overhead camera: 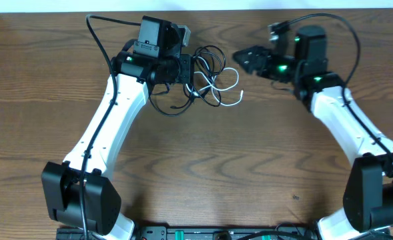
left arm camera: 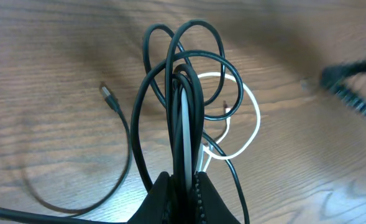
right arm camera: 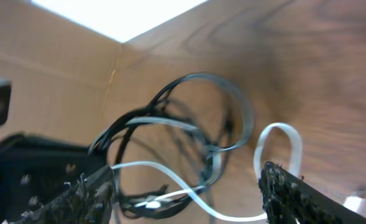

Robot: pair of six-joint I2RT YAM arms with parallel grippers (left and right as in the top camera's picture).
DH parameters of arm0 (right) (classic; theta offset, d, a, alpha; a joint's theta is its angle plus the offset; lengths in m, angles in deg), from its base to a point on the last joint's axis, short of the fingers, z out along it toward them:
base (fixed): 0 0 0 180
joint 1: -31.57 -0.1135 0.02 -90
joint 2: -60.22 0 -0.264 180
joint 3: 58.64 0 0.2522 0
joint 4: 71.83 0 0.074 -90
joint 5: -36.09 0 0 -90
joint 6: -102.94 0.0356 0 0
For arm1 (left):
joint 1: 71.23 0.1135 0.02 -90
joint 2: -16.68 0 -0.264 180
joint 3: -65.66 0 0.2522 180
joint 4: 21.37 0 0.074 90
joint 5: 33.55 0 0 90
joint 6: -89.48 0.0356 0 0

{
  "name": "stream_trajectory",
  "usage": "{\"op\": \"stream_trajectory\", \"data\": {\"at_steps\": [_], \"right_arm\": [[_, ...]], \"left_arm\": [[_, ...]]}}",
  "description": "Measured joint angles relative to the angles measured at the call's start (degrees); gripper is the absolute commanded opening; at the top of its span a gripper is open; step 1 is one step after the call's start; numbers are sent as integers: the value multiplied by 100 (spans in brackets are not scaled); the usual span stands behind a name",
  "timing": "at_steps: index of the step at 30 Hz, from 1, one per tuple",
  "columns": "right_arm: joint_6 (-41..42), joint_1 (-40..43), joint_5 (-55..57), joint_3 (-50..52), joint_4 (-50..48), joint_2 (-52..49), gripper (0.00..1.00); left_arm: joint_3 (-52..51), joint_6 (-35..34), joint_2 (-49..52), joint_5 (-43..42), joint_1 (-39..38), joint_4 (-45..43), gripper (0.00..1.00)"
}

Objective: Untangle cables

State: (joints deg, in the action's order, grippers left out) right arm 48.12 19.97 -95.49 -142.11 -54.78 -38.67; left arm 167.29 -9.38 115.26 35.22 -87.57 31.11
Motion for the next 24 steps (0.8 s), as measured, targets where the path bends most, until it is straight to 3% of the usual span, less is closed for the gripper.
{"op": "stream_trajectory", "data": {"at_steps": [10, 24], "right_arm": [[343, -645, 17, 2, -601, -293, 68], [918, -920, 380, 2, -866, -433, 56]], "left_arm": [[0, -605, 0, -417, 0, -52, 7], [-2, -1088, 4, -1478, 59, -424, 7]]}}
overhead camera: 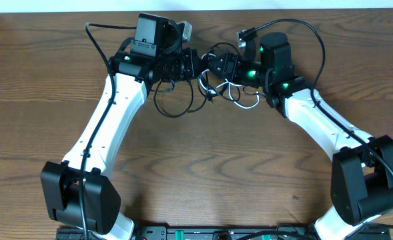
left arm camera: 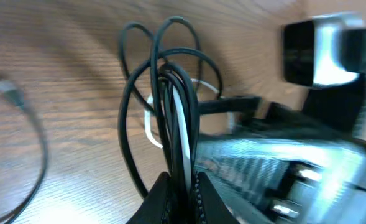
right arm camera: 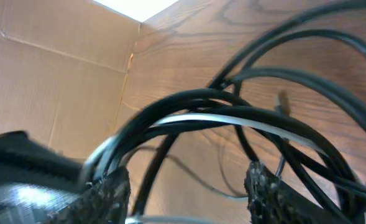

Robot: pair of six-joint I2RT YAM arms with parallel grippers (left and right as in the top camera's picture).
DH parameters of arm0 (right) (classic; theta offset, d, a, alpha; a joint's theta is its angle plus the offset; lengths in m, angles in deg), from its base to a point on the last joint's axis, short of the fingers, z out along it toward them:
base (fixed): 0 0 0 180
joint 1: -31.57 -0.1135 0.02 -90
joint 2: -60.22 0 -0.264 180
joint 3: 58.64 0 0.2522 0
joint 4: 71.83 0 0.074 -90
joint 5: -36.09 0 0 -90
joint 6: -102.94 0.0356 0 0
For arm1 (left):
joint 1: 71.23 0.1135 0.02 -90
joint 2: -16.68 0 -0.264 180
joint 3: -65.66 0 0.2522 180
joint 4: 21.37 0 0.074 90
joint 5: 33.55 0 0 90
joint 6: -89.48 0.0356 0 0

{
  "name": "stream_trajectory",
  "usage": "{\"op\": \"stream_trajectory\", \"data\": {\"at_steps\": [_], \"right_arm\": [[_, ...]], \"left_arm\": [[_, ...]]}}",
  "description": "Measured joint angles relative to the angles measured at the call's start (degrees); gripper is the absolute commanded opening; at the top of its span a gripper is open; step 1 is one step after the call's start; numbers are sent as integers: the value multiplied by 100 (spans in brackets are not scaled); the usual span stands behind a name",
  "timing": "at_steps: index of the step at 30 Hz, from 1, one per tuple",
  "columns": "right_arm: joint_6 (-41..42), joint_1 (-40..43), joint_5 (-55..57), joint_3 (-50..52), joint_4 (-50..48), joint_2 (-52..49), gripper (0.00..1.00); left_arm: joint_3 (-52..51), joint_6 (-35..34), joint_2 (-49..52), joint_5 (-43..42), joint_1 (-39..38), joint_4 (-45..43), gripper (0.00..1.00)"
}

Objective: Untangle cables

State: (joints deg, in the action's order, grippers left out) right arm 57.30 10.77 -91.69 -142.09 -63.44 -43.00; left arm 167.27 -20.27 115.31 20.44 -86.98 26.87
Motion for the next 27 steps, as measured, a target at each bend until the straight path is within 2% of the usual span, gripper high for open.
{"op": "stream_trajectory", "data": {"at_steps": [3, 7, 19, 22, 27], "right_arm": [[87, -50, 81, 0, -59, -85, 54], [57, -35, 127, 0, -61, -122, 57], [-531, 1204, -1456, 0, -92, -33, 66], [-723, 1287, -1606, 0, -87, 9, 68], [-1499, 1252, -1528, -2, 339, 22, 74]], "left_arm": [[0, -59, 0, -282, -15, -44, 8], [0, -52, 0, -442, -15, -2, 7], [0, 1128, 0, -111, -24, 417, 7], [2, 1290, 0, -109, -24, 424, 7], [0, 1410, 0, -116, -44, 487, 7]]}}
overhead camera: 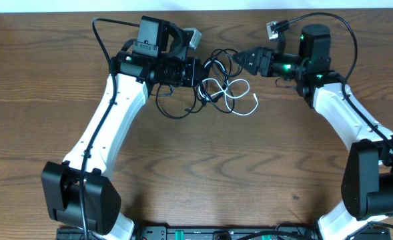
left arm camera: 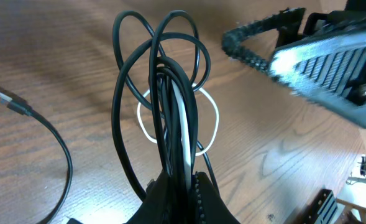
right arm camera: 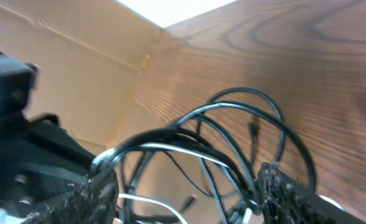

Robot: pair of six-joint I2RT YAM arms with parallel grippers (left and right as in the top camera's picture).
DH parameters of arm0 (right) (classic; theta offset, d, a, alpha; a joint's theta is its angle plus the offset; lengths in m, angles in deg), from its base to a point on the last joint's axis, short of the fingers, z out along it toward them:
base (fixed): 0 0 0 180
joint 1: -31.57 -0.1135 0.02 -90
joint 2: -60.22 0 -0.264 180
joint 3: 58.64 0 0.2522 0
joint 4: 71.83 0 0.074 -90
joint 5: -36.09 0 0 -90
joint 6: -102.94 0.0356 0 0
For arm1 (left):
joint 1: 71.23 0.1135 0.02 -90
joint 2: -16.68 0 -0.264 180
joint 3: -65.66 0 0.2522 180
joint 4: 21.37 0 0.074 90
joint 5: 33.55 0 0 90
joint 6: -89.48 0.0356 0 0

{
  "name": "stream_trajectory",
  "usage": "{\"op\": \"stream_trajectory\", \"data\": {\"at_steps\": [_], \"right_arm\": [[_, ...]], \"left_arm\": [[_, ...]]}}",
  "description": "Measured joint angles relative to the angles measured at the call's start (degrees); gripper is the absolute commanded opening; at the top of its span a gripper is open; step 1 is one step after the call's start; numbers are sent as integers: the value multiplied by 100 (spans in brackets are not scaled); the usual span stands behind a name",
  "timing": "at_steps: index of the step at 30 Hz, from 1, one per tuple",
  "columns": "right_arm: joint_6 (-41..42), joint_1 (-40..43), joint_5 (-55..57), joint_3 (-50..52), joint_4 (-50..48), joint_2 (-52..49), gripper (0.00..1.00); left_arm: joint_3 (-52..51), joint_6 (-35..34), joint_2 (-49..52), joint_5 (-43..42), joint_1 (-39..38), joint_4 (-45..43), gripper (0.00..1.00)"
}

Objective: Untangle cables

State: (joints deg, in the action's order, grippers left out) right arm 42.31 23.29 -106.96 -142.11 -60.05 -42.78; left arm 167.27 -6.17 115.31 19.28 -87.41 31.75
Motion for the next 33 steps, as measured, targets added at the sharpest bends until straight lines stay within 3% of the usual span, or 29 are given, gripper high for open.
{"op": "stream_trajectory", "data": {"at_steps": [7, 15, 25, 33], "right_arm": [[-1150, -188, 1019, 0, 623, 0, 77], [-1670, -367, 2208, 0, 815, 0, 78], [-1558, -463, 4232, 0, 1043, 0, 70], [-1119, 595, 5005, 0, 1744, 0, 66]], "left_arm": [[0, 103, 0, -363, 9, 90, 7], [0, 122, 0, -1023, 28, 122, 7], [2, 356, 0, -1377, 33, 1113, 7], [2, 1113, 0, -1519, 247, 1910, 7]]}}
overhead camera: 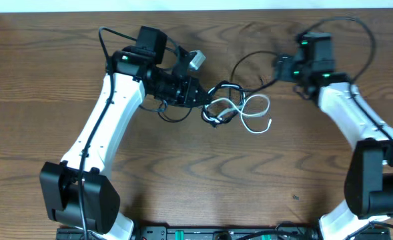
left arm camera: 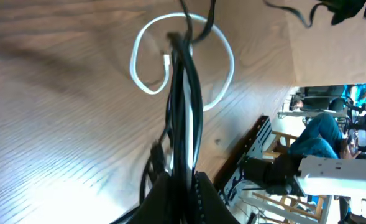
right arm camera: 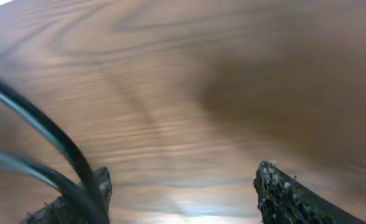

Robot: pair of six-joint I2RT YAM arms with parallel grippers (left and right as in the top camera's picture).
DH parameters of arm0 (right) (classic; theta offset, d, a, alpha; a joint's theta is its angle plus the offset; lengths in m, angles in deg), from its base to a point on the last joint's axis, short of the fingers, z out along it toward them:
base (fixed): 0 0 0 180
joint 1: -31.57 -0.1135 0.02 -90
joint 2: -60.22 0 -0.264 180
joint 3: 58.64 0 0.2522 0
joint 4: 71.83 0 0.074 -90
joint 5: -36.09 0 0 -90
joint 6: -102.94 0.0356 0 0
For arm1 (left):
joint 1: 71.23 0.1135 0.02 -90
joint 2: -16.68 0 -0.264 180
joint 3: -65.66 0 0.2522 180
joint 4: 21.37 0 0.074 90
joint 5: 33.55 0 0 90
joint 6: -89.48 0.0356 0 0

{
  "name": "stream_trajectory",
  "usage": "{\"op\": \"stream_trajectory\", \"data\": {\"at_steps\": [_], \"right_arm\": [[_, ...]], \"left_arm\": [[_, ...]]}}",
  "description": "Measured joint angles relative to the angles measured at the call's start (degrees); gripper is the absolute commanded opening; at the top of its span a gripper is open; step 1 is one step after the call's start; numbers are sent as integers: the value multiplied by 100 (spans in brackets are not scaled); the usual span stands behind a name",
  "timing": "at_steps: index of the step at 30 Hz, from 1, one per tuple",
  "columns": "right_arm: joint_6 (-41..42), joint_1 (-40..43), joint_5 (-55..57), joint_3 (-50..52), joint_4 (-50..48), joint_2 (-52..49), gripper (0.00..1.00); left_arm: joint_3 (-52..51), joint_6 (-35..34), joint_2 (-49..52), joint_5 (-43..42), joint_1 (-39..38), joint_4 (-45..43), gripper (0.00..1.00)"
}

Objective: Untangle cables

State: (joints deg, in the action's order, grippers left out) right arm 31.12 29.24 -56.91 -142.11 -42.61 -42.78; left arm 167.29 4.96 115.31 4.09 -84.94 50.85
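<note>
A knot of black cables (overhead camera: 220,100) lies mid-table with a white cable (overhead camera: 255,107) looping out to its right. My left gripper (overhead camera: 195,93) is shut on the black bundle; in the left wrist view the strands (left arm camera: 186,112) run up from the left gripper (left arm camera: 183,182), past the white cable (left arm camera: 146,87). One black strand (overhead camera: 246,59) arches from the knot to my right gripper (overhead camera: 283,69). In the right wrist view that gripper (right arm camera: 183,193) is open with its jaws wide apart, and the black strand (right arm camera: 52,143) crosses its left finger (right arm camera: 77,199).
A slack black cable loop (overhead camera: 171,115) lies under the left arm's wrist. The wooden table (overhead camera: 203,173) ends at the far edge, with a cardboard wall at the back left. Both arms reach in from the near edge.
My right gripper has drawn back to the right, away from the knot, with a black strand now stretched out to it. My left gripper has shifted down-right and tilted; knot and white cable moved right.
My left gripper stayed shut on the black bundle throughout. The right gripper first stood open to the right of the knot, then was in among the loops, then sat just right of them. Now it is farther right, and one strand spans the gap.
</note>
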Motion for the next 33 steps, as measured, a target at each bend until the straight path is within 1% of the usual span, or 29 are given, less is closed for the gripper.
{"op": "stream_trajectory", "data": {"at_steps": [3, 6, 9, 14, 16, 20, 27, 33], "right_arm": [[168, 577, 157, 0, 238, 0, 66], [232, 885, 219, 0, 343, 0, 66], [264, 951, 214, 0, 503, 0, 65], [267, 916, -15, 0, 693, 0, 70], [146, 918, -367, 0, 629, 0, 72], [-289, 916, -1519, -79, 605, 0, 73], [-850, 717, -3458, -675, 566, 0, 79], [-1036, 157, -4262, -955, 417, 2, 86]], "left_arm": [[0, 131, 0, -11, 280, 42, 7], [0, 216, 0, -4, 555, 22, 8], [0, 243, 0, 13, 758, -85, 8], [0, 260, 0, -61, 793, -579, 8], [0, 278, 0, -199, 787, -835, 8], [0, 317, 0, -557, 787, -1322, 8], [0, 339, 0, -1379, 787, -1943, 7], [0, 339, 0, -1825, 787, -2153, 7]]}}
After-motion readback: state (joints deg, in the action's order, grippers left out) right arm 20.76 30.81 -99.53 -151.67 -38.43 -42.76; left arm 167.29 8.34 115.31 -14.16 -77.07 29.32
